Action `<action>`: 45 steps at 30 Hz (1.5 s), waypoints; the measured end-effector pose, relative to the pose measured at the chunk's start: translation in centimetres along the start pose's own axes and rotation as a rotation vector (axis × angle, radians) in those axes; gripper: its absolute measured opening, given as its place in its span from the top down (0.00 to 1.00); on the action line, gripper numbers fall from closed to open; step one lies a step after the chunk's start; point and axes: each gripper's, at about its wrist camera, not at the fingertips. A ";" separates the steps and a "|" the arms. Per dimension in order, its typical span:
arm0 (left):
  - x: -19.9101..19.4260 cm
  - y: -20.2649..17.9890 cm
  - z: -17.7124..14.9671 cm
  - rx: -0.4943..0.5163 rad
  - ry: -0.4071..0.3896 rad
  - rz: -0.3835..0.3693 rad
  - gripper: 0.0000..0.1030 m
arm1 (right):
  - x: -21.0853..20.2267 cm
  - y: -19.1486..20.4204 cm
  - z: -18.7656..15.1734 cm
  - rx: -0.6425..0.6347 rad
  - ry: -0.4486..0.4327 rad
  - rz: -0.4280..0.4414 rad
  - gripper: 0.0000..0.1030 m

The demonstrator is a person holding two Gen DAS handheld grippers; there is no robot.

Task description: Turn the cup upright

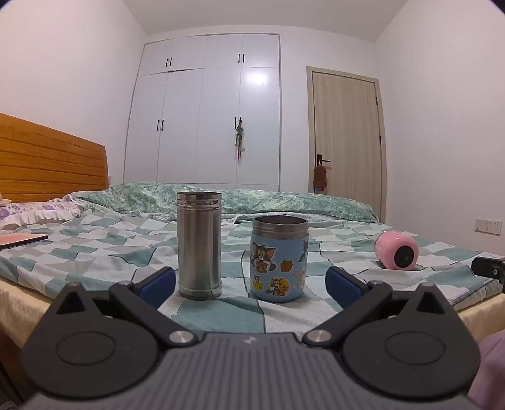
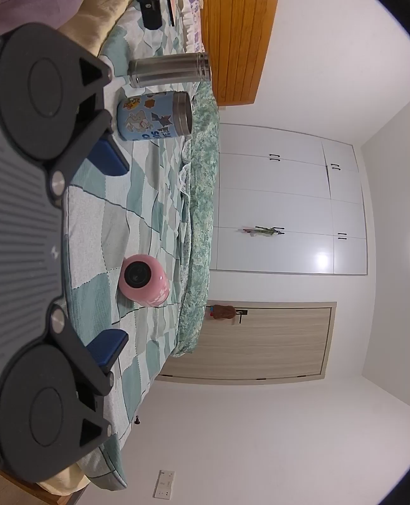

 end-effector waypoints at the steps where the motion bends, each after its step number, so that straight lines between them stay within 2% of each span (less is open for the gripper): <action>1: 0.0 0.0 -0.1 0.000 0.000 0.000 0.00 | 0.0 0.0 0.0 0.000 -0.002 0.000 0.00; 45: -0.4 -0.4 0.4 0.008 -0.017 -0.004 0.00 | 0.1 0.1 0.0 -0.004 -0.004 0.000 0.00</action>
Point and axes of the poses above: each gripper's, at about its wrist camera, not at the fingertips, and x roughly the way its jaws point, y to its left, z to its top, and after that the axes turned 1 degree about y, right-handed
